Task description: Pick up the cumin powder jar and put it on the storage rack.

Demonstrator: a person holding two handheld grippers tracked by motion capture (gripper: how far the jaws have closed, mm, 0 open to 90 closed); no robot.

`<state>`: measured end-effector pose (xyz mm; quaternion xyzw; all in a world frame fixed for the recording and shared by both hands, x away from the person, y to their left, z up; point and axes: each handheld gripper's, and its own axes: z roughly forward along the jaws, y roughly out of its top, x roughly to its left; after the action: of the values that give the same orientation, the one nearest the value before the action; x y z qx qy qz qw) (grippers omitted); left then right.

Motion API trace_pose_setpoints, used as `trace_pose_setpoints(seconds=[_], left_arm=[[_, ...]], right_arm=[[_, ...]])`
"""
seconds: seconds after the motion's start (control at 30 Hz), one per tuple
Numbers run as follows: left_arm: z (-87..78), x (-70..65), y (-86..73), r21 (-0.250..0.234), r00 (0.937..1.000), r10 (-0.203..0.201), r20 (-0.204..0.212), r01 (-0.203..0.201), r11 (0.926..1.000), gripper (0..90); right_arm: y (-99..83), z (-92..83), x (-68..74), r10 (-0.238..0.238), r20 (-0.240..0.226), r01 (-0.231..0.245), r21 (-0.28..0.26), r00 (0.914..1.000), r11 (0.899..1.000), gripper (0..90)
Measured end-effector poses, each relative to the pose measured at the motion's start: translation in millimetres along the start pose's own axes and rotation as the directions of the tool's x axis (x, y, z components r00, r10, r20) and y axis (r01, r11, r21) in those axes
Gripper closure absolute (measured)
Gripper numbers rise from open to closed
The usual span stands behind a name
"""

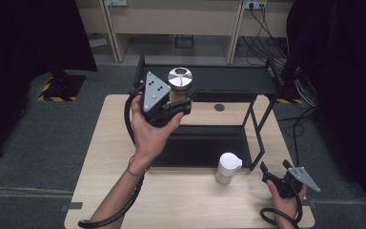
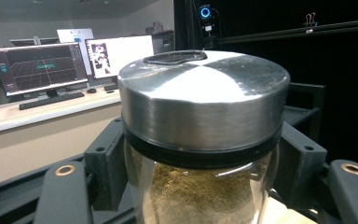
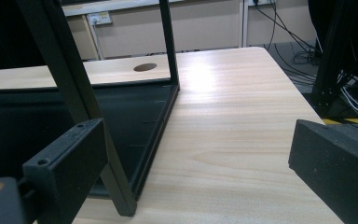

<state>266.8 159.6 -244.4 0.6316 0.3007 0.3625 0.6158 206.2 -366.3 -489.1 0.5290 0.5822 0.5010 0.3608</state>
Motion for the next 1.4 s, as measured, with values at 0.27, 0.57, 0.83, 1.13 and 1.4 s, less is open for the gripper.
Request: trace_pose_setpoints(seconds=[0.27,0.57,0.83,1.13,1.4], left_arm=[[9.2,1.6,9.1,0.012,0.9999,0.006,-0.015,-0.005,0.9999,31.1],[25.2,7.8,22.3,0.025,0.9989,-0.007,-0.047,0.008,0.9996,31.1],[45.4,13.9,26.9,0.051,0.9950,-0.008,-0.099,0.013,0.9986,31.1],[64.1,20.3,20.6,0.093,0.9900,-0.018,-0.140,0.031,0.9951,31.1],[68.8,25.7,16.5,0.092,0.9892,-0.057,-0.135,0.070,0.9933,31.0]], right_arm=[[-0.4,-0.2,-0.2,0.001,-0.001,-0.001,-0.002,1.0000,1.000,4.9],[-0.5,-0.5,0.0,-0.004,-0.004,0.004,-0.002,1.0000,1.000,4.9],[-0.6,-0.6,-0.3,-0.005,-0.007,0.005,-0.002,1.0000,1.000,4.9],[-0.6,-0.8,-0.4,-0.008,-0.009,0.008,-0.002,0.9999,1.000,4.9],[-0.3,-0.6,0.2,-0.013,-0.009,0.013,0.000,0.9999,1.000,5.0]])
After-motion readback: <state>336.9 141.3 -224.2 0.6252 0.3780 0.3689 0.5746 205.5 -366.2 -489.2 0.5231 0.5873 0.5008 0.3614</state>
